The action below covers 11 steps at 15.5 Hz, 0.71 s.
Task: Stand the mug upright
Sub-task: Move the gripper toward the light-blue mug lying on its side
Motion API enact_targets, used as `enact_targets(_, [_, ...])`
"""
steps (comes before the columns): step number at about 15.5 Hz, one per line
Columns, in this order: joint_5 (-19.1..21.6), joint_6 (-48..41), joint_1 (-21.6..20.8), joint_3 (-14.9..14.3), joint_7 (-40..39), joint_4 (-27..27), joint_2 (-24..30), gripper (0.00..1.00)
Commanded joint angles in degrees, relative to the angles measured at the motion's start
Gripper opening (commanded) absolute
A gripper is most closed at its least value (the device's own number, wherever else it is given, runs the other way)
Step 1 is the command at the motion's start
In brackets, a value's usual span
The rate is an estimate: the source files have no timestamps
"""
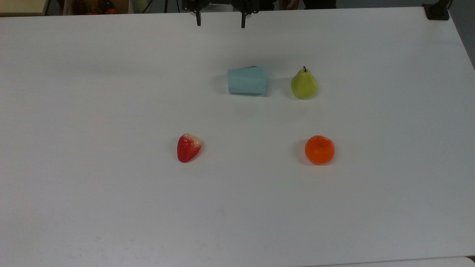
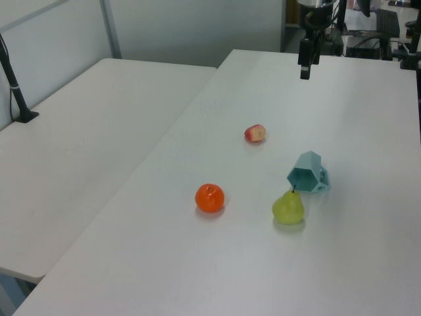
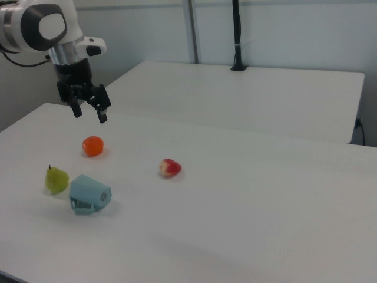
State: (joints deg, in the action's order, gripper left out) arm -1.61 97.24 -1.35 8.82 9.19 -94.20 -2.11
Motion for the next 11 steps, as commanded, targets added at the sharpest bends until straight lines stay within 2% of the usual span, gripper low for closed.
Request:
enact_targets(1, [0.1, -0.2, -0.6, -0.2, 0.8, -1.8, 1.4, 1.00])
enact_targets(9, [-0.1, -0.1, -1.5, 0.2, 0.9, -2.5, 1.3, 1.00])
enact_targets(11, [-3.3, -0.2, -4.1, 0.1, 1.1, -3.2, 1.2, 1.00])
